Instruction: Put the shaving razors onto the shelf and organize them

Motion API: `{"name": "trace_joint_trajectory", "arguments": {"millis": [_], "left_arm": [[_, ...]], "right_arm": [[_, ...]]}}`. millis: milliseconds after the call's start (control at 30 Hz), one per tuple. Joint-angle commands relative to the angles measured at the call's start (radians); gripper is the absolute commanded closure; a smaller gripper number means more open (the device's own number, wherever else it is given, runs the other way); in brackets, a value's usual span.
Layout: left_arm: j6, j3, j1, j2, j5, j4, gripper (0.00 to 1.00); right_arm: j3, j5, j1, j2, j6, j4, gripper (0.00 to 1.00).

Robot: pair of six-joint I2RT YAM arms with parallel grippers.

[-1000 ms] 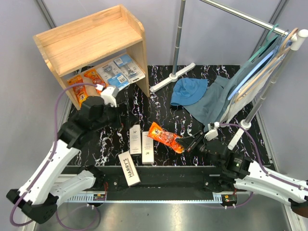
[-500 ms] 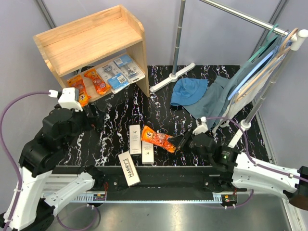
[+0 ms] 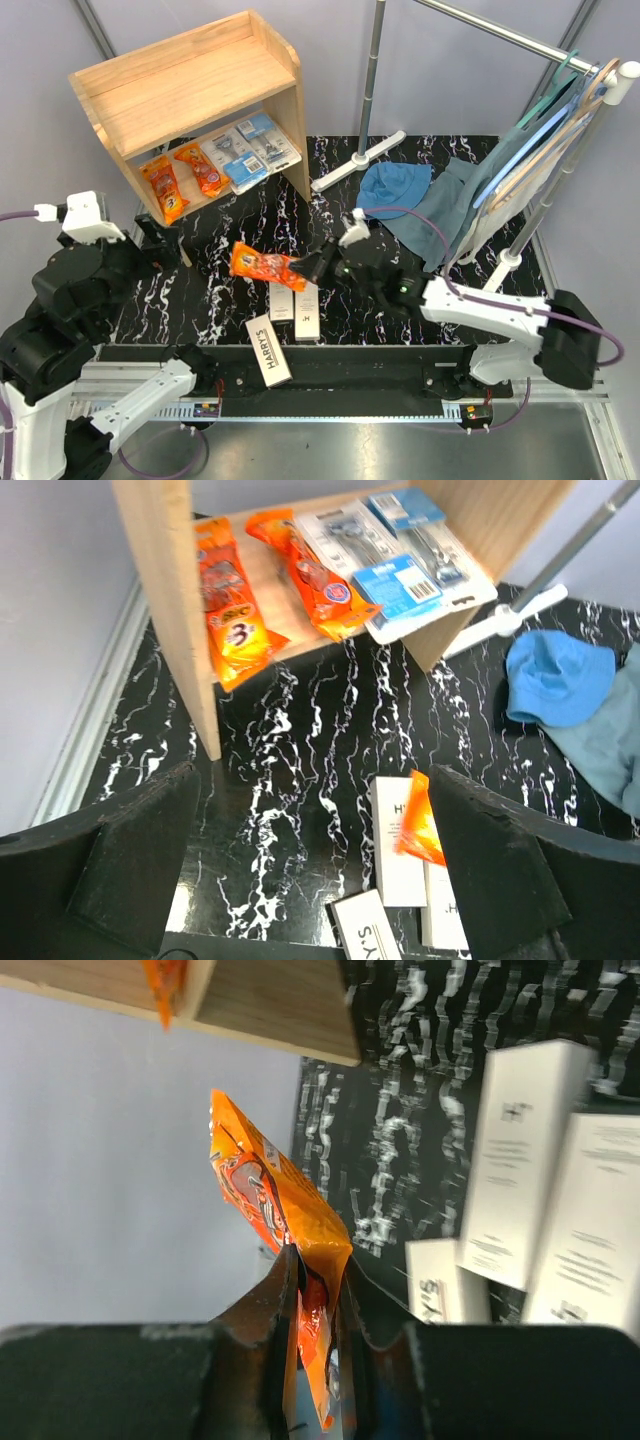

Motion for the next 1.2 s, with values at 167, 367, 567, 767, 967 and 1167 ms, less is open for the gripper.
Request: {"name": "trace_joint_trajectory", "arguments": {"millis": [167,367,567,767,967,1167], "left_arm": [[-0.005,0.040,0.003,-0.049,-0.061,-0.025,0.01],[-0.029,0.037,0.003,-0.073,-0.042,-0.051,0.01],[-0.052,0.023,0.003,-0.096,-0.012,-0.062,0.01],[-0.078,0.006,0.003,-0.127,0.001,-0.078,0.01],[-0.071,0.034,0.003,-0.139,-0.025,-0.096,0.01],[-0.068,0.057,0.003,-0.145,-0.034,-0.102,0.01]], "right_arm": [[0.344,-0.102,-0.024,0.348,0.044,0.280,0.90],[0.522,-0.151,-0.070,0.527,0.163,0.389,0.91],[0.682,-0.151,-0.103,0.629,0.173,0.377,0.91],[0.830,-0.116,-0.126,0.712,0.180,0.307,0.92],[0.987,-0.053,-0.129,0.794,0.176,0.227,0.93],[1.137,0.016,-0.119,0.883,0.165,0.155,0.95]]}}
